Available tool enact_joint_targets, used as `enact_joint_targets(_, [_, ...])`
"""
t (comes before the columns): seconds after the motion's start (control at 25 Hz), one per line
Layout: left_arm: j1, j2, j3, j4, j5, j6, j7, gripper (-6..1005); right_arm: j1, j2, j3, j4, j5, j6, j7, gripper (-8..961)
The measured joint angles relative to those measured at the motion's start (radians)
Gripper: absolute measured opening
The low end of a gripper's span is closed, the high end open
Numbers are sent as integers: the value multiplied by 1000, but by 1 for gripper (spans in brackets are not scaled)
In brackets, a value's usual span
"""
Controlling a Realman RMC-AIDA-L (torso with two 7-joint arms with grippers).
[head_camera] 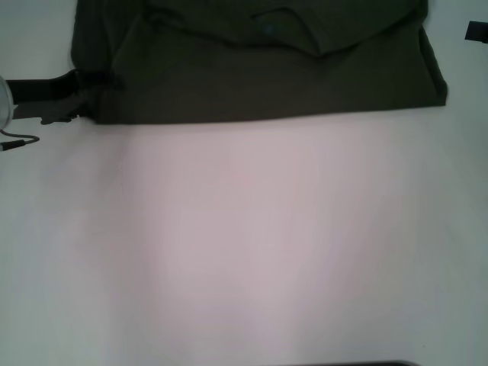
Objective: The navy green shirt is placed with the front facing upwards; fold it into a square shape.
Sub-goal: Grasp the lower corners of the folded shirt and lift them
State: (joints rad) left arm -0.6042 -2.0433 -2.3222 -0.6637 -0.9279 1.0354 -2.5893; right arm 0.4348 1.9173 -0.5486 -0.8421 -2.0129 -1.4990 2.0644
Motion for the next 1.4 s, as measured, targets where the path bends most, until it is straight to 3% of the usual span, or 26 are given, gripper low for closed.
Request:
enact_joint_targets(0.76, [-33,-14,51,21,1,-24,0,827,-3,0,3,23,0,-10,2,690])
enact_joint_targets(0.84, [-37,-12,52,30,1,-22,-5,824,-3,0,3,23,0,-11,3,690])
enact_joint_targets(1.04, [-69,19,99,44,54,31,-45,816,-4,0,4,23,1,-12,7,690])
enact_joint_targets(1.2, [-94,17,111,41,100,38,-68,810,-4,0,4,25,4,-14,8,690])
enact_joint_targets(1.4, [-92,14,105,14,99,48,-70,623,-1,0,4,25,4,-21,10,690])
